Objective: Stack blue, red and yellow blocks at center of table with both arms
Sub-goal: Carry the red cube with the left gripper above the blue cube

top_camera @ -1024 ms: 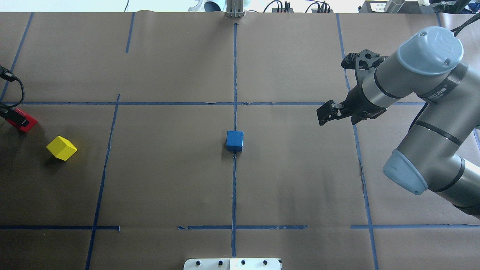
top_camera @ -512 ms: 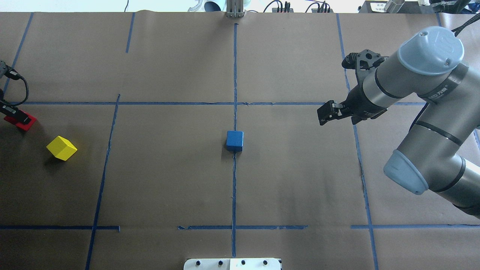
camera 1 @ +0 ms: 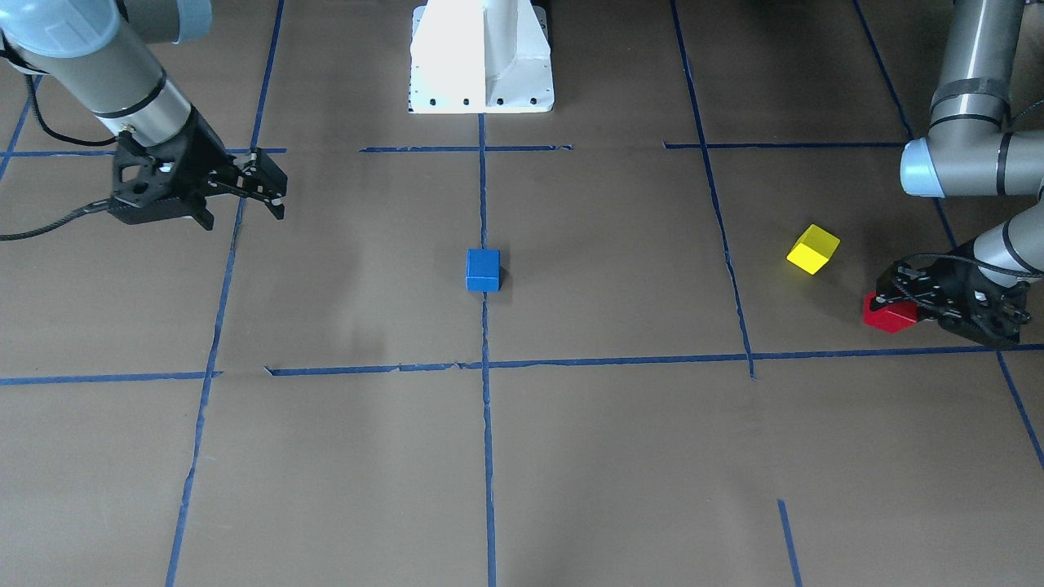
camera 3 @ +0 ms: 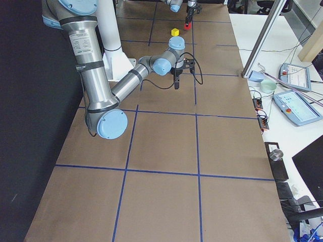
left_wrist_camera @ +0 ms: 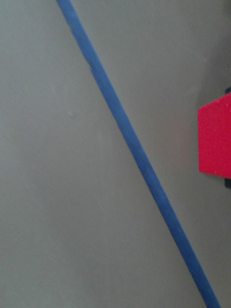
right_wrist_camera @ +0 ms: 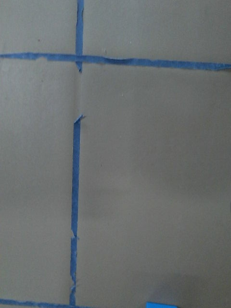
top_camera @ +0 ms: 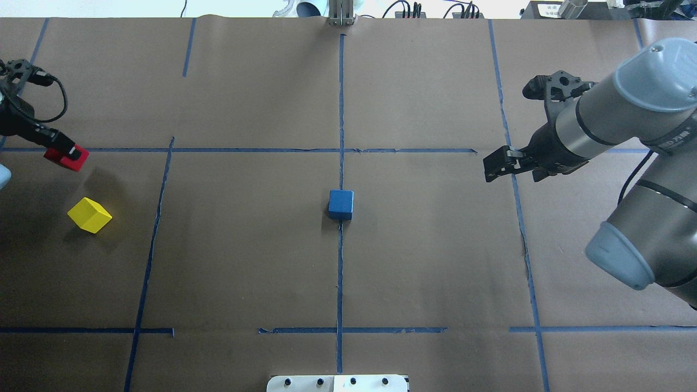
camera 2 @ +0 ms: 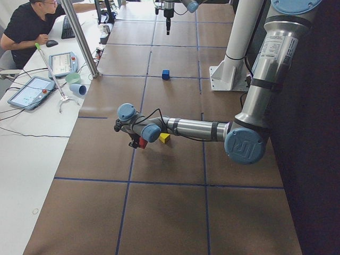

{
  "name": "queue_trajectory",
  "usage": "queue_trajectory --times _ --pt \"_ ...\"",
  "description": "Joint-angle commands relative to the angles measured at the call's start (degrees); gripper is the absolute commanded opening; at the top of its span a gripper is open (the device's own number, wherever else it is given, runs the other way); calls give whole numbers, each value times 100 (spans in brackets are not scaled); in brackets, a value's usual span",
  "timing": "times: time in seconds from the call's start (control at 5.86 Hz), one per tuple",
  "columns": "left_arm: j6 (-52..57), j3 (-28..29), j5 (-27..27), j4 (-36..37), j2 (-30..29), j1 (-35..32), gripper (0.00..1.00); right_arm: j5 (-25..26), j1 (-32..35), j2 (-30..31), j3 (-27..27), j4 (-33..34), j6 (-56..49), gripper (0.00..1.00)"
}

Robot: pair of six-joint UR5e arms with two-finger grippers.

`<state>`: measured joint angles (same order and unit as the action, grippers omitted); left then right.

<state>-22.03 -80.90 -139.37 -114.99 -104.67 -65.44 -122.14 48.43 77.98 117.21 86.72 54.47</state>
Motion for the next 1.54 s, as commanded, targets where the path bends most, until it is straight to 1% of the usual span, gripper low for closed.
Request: queue_trajectory --times 0.0,0.17,0.34,0.51,0.68,0.85,1.02,1.2,1.37 --pt "-2268 -923 -144 29 -429 66 0 -3 358 541 240 -14 -320 100" --pt "-3802 -1398 13 29 -684 736 0 -20 578 743 240 -41 -679 100" --pt "-5174 -1507 276 29 -1139 1370 0 -21 693 788 214 -41 -883 100" --pt "-5527 -1525 783 255 -1457 1802 0 -21 825 858 205 -41 -1085 100" --pt "-5531 -1482 1476 823 -2043 2416 0 -125 1061 1007 205 -32 -1453 100" --pt "-5488 -1482 1761 1707 -2710 2700 0 -144 1194 1095 170 -23 -1822 100" --pt "-5122 -1430 2164 2047 -2986 3016 0 -152 1230 1096 118 -23 -1852 100" --pt "-4796 -1098 2455 2964 -3642 3359 0 -170 1230 1105 126 -23 -1852 100" --pt "-4706 -947 2545 3086 -3727 3388 0 -170 1230 1114 109 -23 -1852 100"
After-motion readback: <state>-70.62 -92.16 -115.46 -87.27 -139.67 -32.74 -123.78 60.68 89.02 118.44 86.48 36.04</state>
